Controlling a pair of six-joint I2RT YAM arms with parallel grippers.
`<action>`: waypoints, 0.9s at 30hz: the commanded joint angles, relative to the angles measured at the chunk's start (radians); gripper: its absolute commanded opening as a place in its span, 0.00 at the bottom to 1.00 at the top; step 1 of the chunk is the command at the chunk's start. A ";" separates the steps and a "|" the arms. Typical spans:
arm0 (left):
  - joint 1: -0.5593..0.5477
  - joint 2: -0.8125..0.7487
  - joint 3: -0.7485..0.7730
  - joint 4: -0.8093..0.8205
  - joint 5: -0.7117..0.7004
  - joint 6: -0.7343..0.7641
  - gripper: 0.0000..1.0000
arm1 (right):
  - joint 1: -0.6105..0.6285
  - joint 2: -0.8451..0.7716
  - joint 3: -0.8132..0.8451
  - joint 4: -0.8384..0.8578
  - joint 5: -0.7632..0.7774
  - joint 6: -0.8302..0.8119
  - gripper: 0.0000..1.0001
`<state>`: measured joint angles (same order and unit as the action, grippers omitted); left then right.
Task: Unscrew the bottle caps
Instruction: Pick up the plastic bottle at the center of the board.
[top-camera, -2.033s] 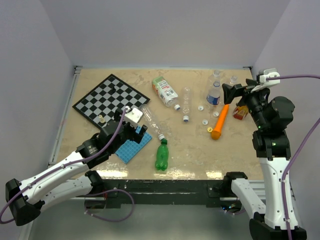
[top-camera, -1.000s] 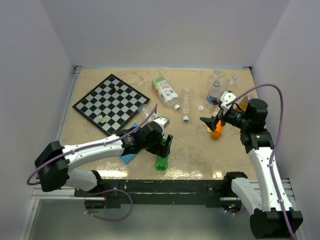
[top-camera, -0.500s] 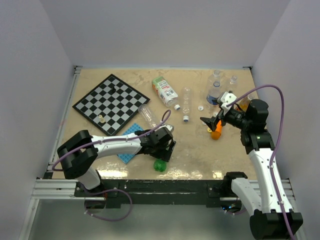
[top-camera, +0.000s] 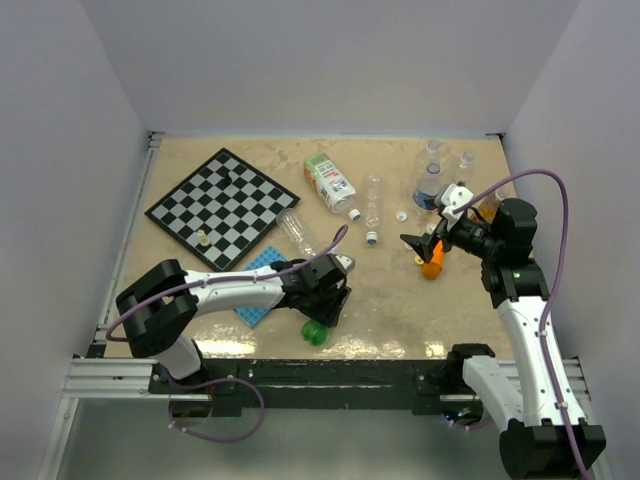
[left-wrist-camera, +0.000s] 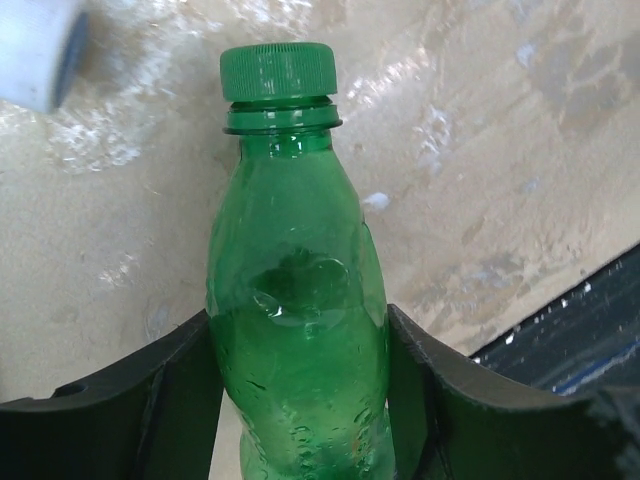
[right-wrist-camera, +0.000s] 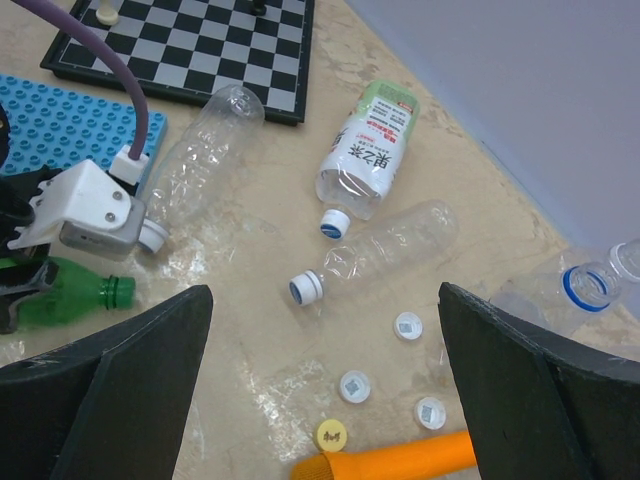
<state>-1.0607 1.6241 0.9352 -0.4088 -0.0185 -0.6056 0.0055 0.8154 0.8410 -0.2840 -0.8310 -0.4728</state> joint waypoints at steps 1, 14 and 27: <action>-0.002 -0.105 0.001 -0.009 0.101 0.139 0.28 | -0.002 -0.019 0.000 0.009 -0.017 -0.021 0.98; -0.002 -0.296 -0.004 0.013 0.032 0.732 0.15 | -0.002 0.068 0.111 -0.232 -0.197 -0.274 0.98; -0.001 -0.543 -0.186 0.329 -0.020 0.991 0.14 | 0.001 0.343 0.339 -0.833 -0.349 -0.702 0.97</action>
<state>-1.0607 1.1404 0.8017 -0.2077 0.0036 0.2890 0.0055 1.1213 1.1286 -0.9421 -1.1004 -1.0847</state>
